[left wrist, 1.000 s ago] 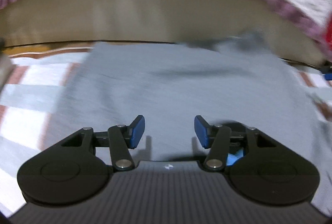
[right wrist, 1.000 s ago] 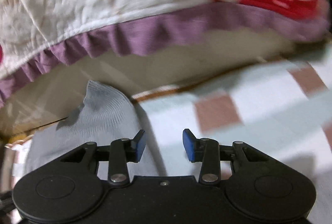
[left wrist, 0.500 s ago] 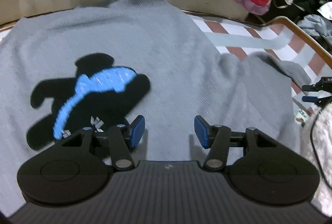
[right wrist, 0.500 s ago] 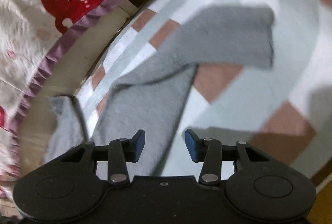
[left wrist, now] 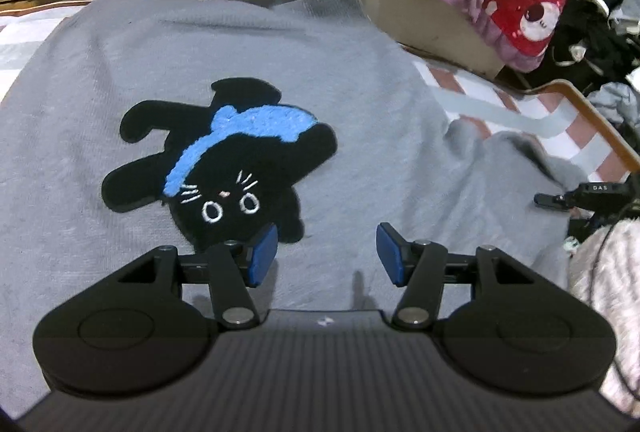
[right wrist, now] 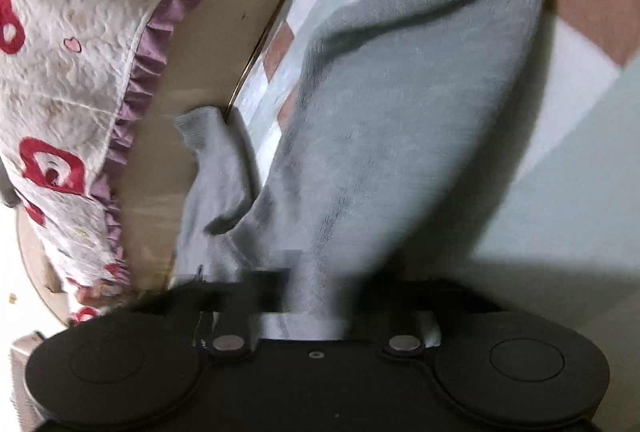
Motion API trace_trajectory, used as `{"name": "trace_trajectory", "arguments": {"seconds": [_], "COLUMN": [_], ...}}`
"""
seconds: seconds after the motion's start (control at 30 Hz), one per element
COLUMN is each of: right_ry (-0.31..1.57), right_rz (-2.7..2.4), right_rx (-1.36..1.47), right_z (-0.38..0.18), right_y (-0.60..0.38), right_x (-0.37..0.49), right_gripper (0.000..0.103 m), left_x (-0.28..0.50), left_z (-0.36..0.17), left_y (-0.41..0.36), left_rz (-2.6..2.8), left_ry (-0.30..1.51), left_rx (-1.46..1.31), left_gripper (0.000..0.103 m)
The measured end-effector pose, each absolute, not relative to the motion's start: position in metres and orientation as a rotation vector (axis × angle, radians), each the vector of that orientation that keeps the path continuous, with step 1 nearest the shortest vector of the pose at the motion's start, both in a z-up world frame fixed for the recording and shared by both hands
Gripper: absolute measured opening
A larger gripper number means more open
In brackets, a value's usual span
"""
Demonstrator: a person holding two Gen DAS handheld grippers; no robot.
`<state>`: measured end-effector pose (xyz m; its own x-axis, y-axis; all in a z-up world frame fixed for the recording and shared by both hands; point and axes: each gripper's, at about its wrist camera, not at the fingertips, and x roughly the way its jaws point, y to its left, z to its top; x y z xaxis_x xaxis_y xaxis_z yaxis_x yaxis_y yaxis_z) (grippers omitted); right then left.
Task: Fold clothes
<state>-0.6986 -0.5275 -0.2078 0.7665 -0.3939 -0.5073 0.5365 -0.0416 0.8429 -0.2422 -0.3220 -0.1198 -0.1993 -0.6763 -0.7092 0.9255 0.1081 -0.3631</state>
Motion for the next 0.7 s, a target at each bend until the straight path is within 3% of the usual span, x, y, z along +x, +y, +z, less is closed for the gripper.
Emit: {"name": "trace_trajectory", "arguments": {"seconds": [0.13, 0.2, 0.37, 0.53, 0.7], "right_ry": [-0.022, 0.042, 0.267, 0.249, 0.253], "right_rz": [-0.788, -0.895, -1.064, -1.075, -1.049], "right_rx": [1.269, 1.164, 1.237, 1.266, 1.246], "right_z": [-0.151, -0.134, -0.171, -0.177, -0.176], "right_y": [-0.484, -0.456, -0.441, -0.448, -0.455], "right_x": [-0.721, -0.725, -0.721, -0.716, -0.716], "right_gripper": [0.007, 0.006, 0.005, 0.005, 0.005], "left_x": [-0.251, -0.263, -0.298, -0.309, -0.289], "left_z": [-0.108, -0.103, -0.111, -0.117, -0.108], "left_y": [-0.319, -0.318, -0.316, -0.314, -0.317], "left_rz": [-1.648, -1.730, -1.882, -1.879, -1.836], "left_ry": [0.963, 0.963, 1.035, 1.017, 1.012], "left_rx": [0.284, 0.309, 0.446, 0.517, 0.327], "left_gripper": [0.054, 0.054, 0.054, 0.054, 0.054]}}
